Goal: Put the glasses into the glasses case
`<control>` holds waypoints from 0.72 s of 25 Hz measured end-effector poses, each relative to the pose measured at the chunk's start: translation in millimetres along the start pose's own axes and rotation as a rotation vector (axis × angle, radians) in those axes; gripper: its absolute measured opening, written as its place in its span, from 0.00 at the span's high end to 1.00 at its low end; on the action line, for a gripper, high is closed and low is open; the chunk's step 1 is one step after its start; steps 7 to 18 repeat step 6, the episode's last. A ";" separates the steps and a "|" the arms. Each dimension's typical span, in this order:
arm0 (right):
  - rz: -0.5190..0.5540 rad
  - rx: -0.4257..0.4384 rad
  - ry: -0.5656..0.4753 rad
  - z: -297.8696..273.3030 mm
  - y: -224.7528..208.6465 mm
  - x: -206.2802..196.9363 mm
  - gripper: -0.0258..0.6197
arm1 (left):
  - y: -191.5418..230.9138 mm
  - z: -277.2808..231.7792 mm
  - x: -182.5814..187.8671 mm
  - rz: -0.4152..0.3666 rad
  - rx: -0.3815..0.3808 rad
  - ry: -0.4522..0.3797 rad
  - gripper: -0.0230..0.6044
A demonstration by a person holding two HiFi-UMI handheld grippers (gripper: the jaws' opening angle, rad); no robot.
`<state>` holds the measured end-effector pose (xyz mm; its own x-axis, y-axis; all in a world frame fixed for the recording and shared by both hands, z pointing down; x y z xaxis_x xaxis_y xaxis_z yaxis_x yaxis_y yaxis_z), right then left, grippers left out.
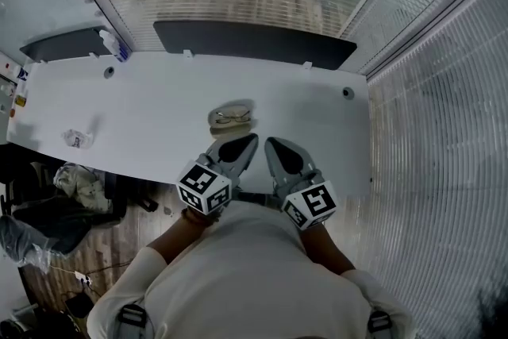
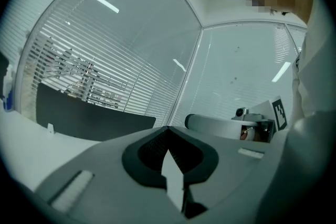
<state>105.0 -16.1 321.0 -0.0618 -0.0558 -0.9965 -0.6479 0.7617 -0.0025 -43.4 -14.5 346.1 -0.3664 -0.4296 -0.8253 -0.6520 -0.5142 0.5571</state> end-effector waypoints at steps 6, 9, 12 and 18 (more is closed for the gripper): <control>0.004 0.008 0.001 0.2 -2.8 -1.6 0.96 | -0.6 -2.9 0.8 -0.003 -0.002 0.006 0.96; 0.004 0.008 0.001 0.2 -2.8 -1.6 0.96 | -0.6 -2.9 0.8 -0.003 -0.002 0.006 0.96; 0.004 0.008 0.001 0.2 -2.8 -1.6 0.96 | -0.6 -2.9 0.8 -0.003 -0.002 0.006 0.96; 0.004 0.008 0.001 0.2 -2.8 -1.6 0.96 | -0.6 -2.9 0.8 -0.003 -0.002 0.006 0.96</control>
Point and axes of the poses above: the fingertips, and each gripper's own axes: z backward along the fingers, y to its left, x out of its top, the point moved 9 cm from there along z, backward along the fingers, and after that the axes turned 11 degrees about z, right-handed, at the moved point
